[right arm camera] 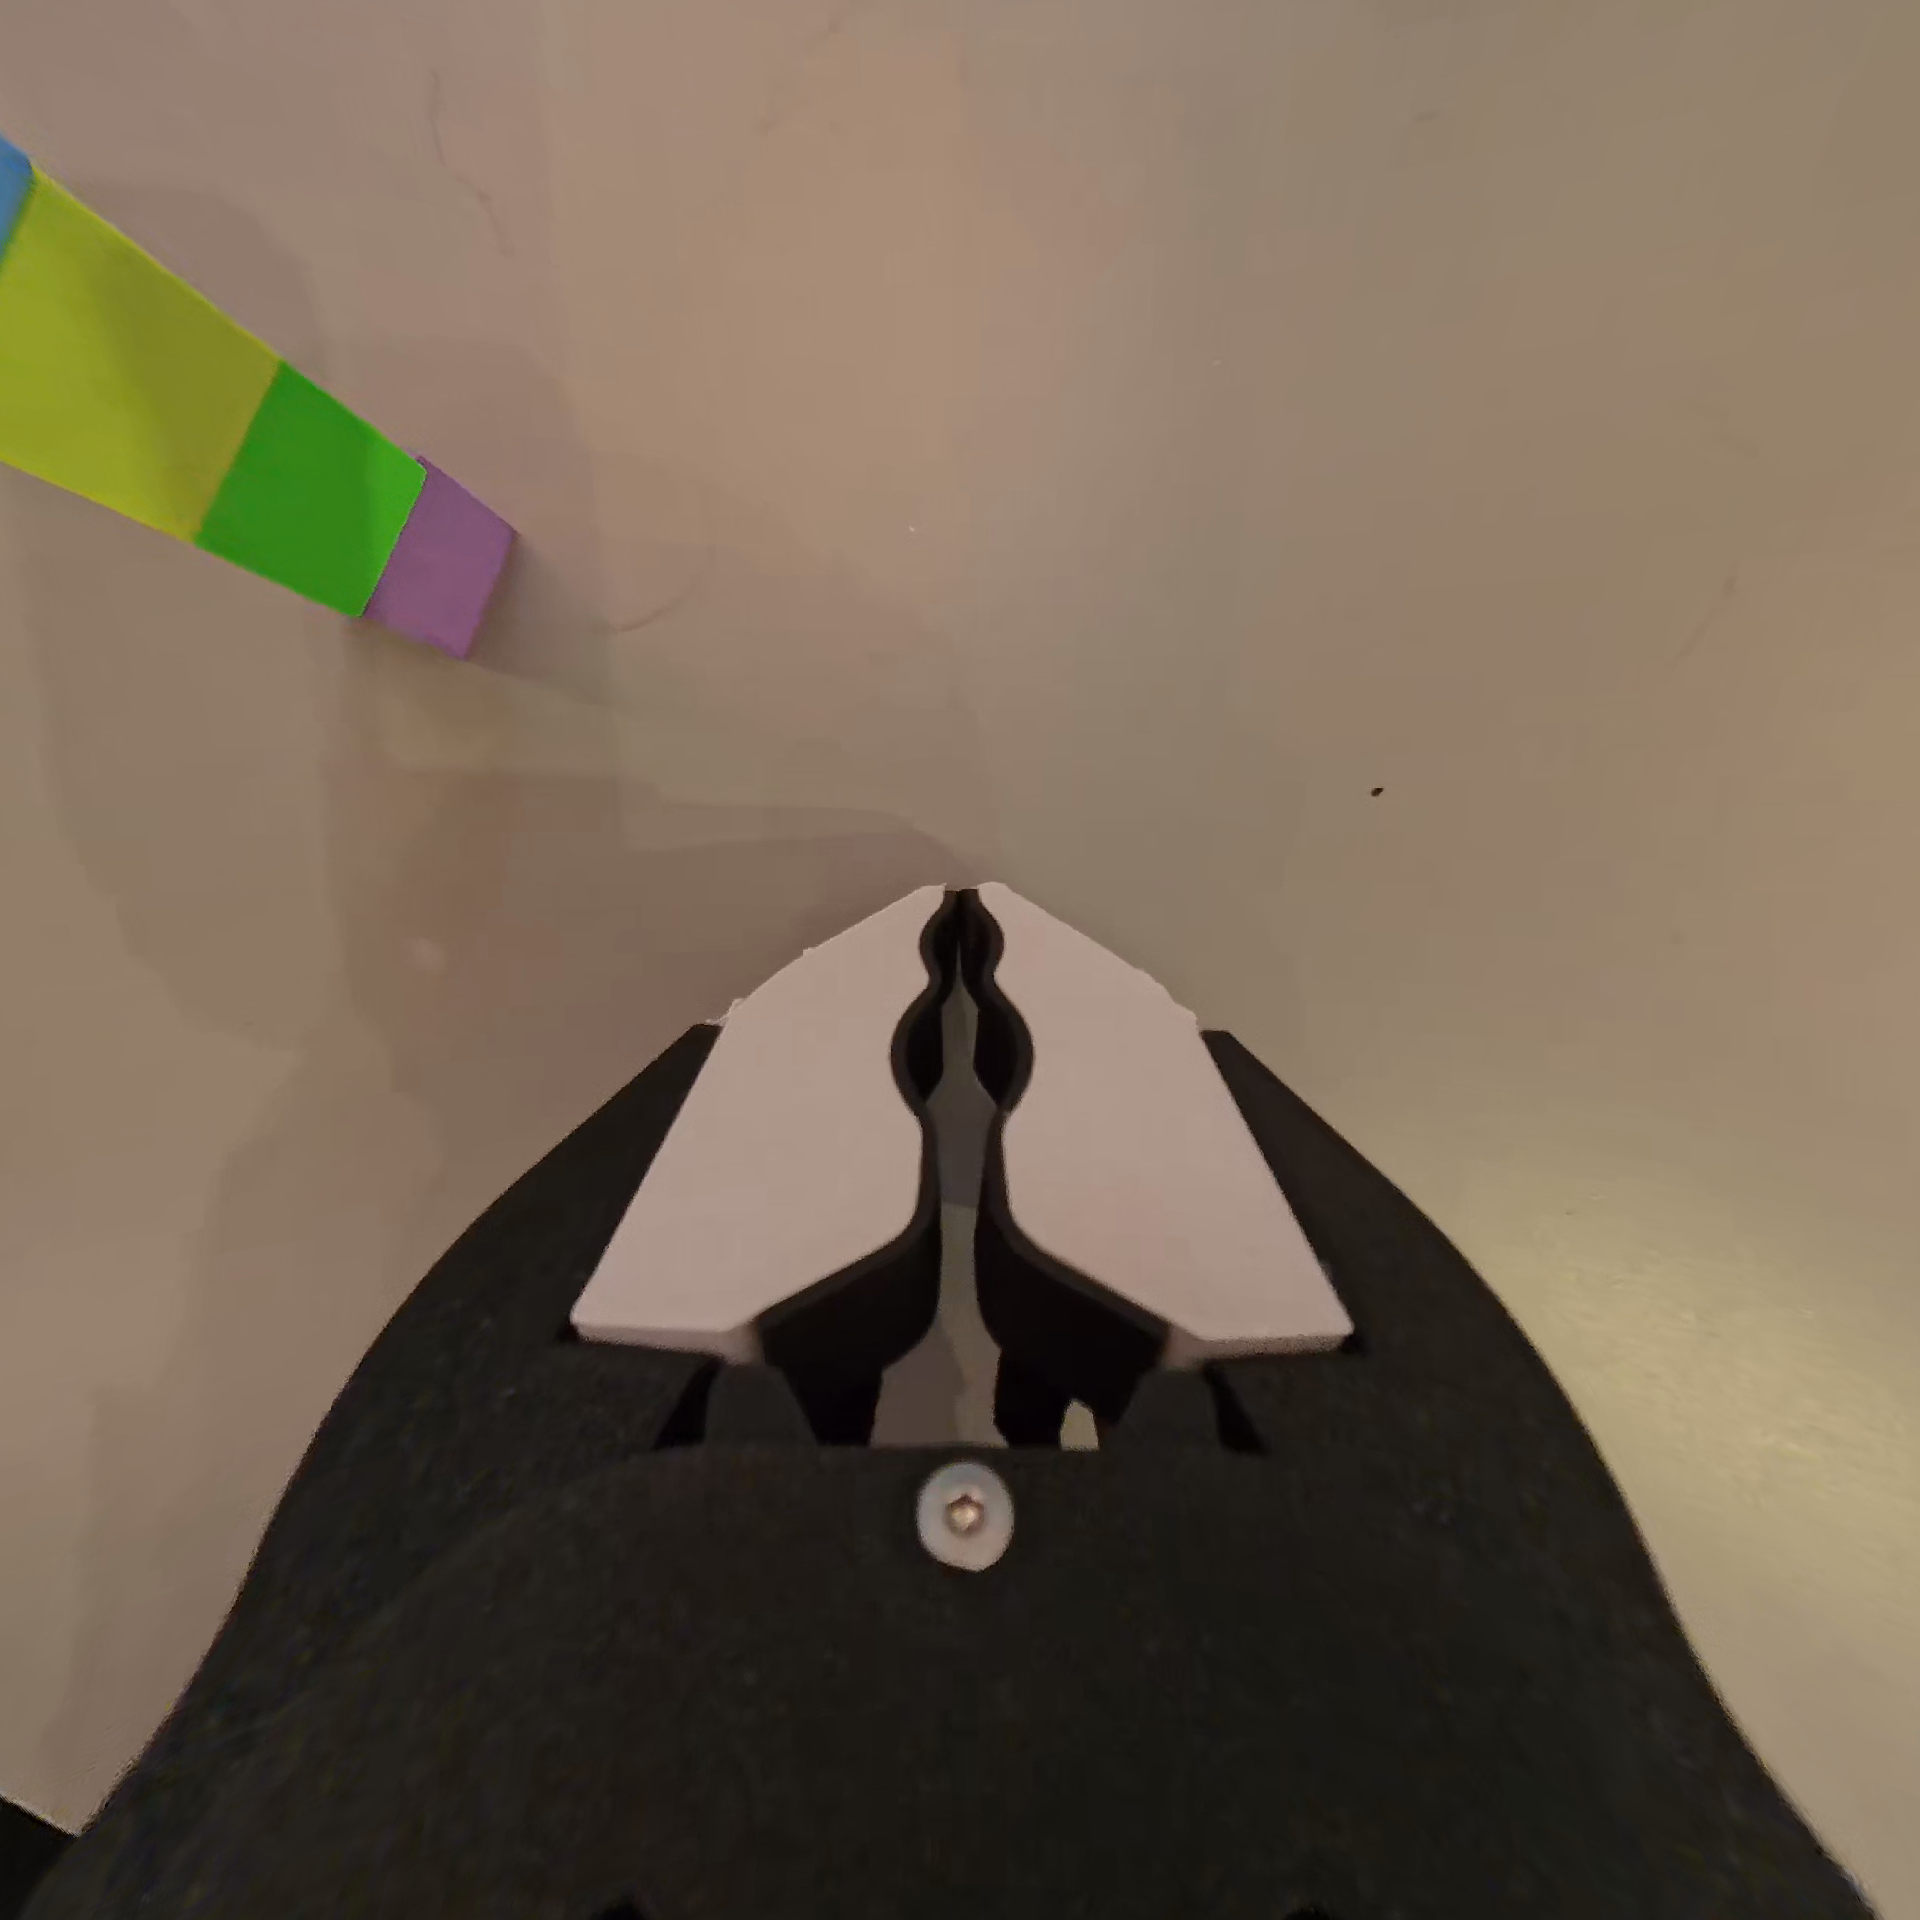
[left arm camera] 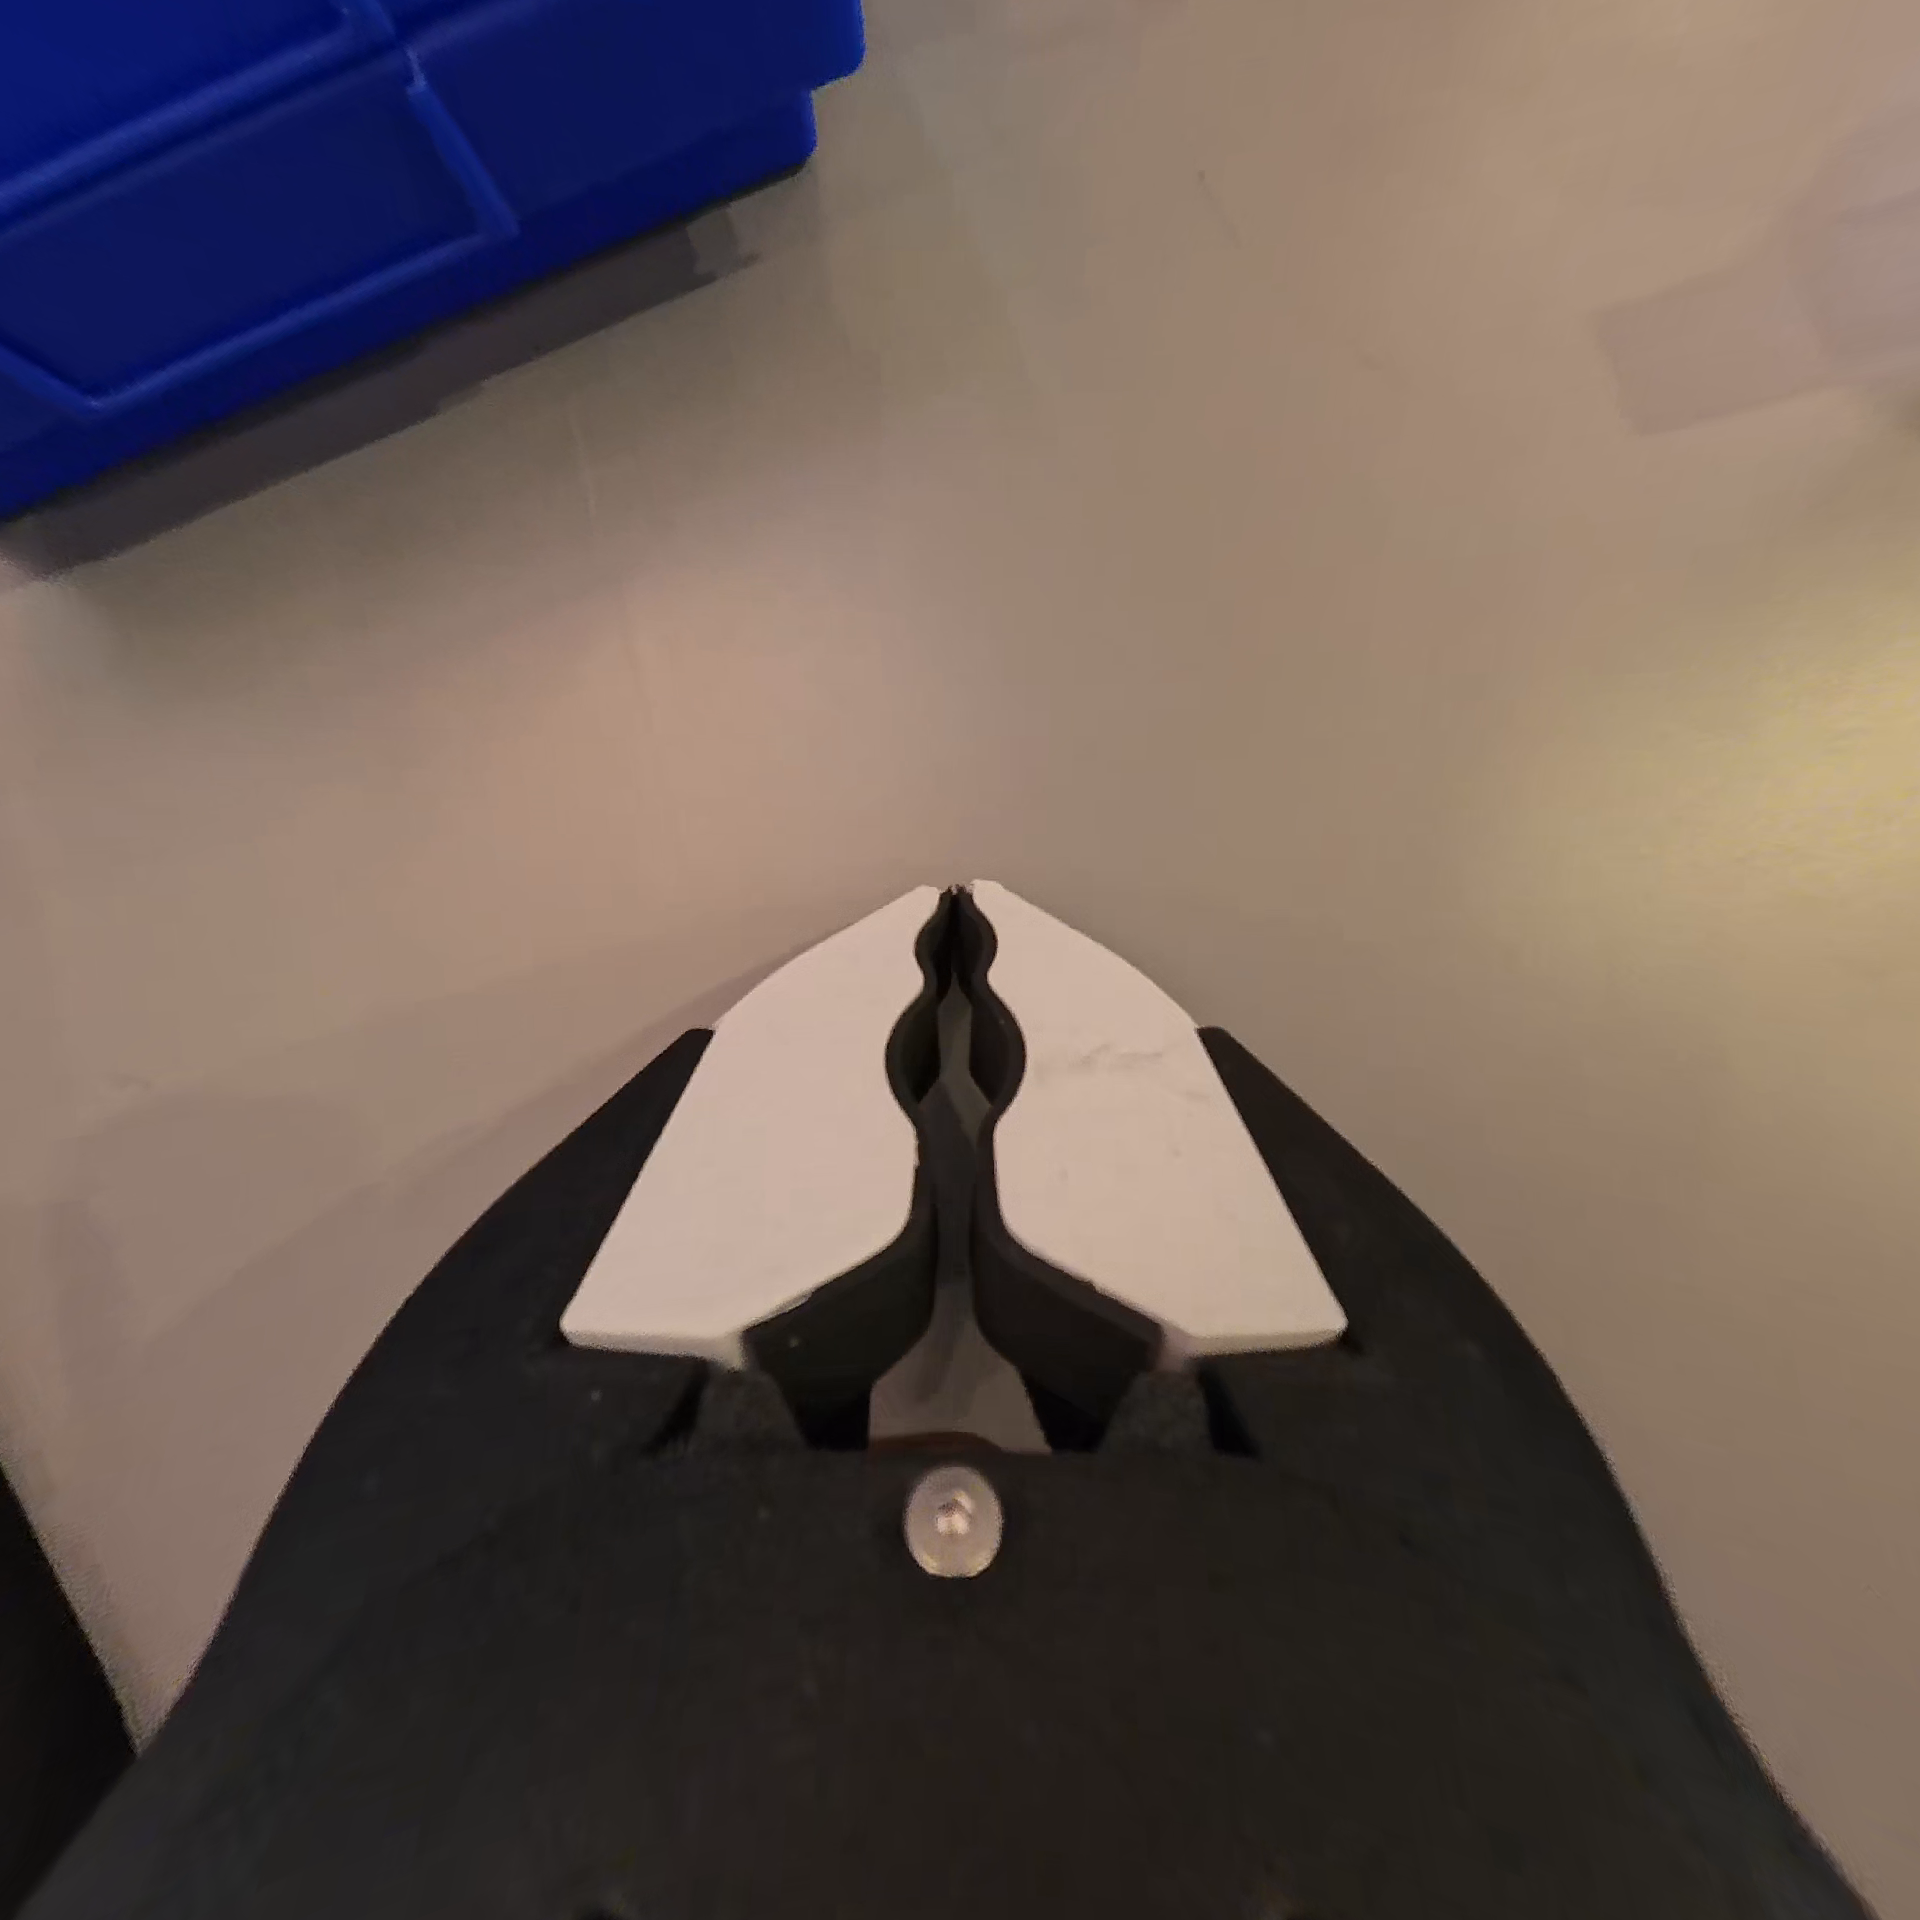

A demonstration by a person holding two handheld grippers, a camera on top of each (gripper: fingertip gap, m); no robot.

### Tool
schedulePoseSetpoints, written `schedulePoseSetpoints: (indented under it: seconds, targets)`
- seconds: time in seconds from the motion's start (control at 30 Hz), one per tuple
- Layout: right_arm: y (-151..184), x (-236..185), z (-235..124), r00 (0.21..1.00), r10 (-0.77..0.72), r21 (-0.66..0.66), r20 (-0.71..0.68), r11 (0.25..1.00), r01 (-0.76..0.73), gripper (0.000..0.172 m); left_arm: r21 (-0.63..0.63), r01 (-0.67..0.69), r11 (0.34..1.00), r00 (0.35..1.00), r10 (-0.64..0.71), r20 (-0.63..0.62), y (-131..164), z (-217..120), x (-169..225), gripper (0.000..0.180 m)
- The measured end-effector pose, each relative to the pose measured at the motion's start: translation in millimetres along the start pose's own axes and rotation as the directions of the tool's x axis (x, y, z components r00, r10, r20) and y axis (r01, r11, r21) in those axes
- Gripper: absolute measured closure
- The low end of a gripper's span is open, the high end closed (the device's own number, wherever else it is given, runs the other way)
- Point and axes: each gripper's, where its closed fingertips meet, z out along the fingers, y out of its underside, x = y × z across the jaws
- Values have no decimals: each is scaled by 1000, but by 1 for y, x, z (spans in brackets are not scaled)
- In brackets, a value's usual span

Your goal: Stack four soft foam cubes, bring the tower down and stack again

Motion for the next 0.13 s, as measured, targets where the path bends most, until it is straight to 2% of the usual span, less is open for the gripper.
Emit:
schedulePoseSetpoints:
  seconds: [0.13]
  targets:
    - [0,3,0,1000,6,0,-2,1000,-6,172,26,11,1000,1000,-11,14,-4,3,0,180]
